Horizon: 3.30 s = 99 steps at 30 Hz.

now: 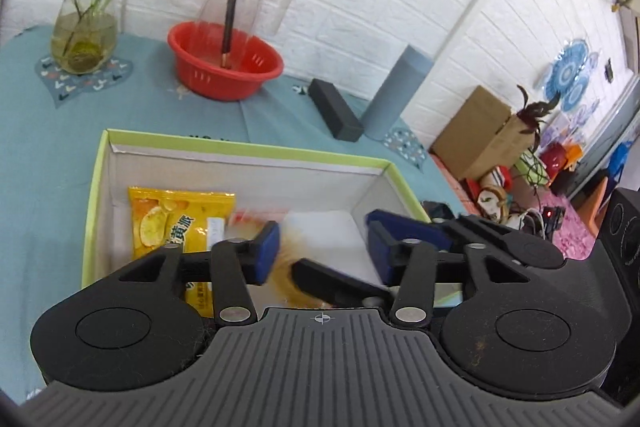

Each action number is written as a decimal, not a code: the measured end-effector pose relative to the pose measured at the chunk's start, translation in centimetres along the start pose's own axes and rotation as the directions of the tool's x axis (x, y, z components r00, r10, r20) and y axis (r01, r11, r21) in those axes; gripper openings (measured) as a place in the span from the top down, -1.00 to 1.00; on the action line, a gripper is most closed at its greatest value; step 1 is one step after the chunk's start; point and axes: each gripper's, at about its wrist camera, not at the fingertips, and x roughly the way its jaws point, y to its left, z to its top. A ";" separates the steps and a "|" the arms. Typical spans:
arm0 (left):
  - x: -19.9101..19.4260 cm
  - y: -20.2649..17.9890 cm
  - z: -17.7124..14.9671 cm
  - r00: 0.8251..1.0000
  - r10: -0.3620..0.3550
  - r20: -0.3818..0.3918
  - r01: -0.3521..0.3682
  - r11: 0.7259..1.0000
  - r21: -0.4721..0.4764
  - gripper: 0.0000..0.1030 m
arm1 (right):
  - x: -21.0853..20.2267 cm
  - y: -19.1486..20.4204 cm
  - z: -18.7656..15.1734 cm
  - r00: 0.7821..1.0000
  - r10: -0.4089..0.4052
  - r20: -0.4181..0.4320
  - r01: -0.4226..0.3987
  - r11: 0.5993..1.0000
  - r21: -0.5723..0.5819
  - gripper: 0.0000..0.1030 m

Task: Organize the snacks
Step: 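Carry the bread roll pack into the box and open the right gripper, then move the right gripper to the green pea snack pack and grasp it, then carry the green pea pack into the box and open the right gripper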

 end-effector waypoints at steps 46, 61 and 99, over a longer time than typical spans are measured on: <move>-3.7 -13.5 -22.8 0.918 -0.186 -0.351 0.247 0.959 0.138 0.52 | -19.3 6.1 -23.2 0.996 -0.063 -0.069 0.076 0.975 0.207 -0.99; -3.4 -14.9 -24.0 0.923 -0.143 -0.357 0.198 0.973 0.122 0.30 | -20.6 6.2 -24.6 0.972 -0.221 -0.082 0.232 0.959 0.160 -0.92; -0.2 -7.0 -1.6 0.998 -0.042 0.048 0.036 0.992 0.122 0.07 | -9.9 -2.9 -3.1 0.980 -0.144 0.138 0.143 0.990 0.016 -0.81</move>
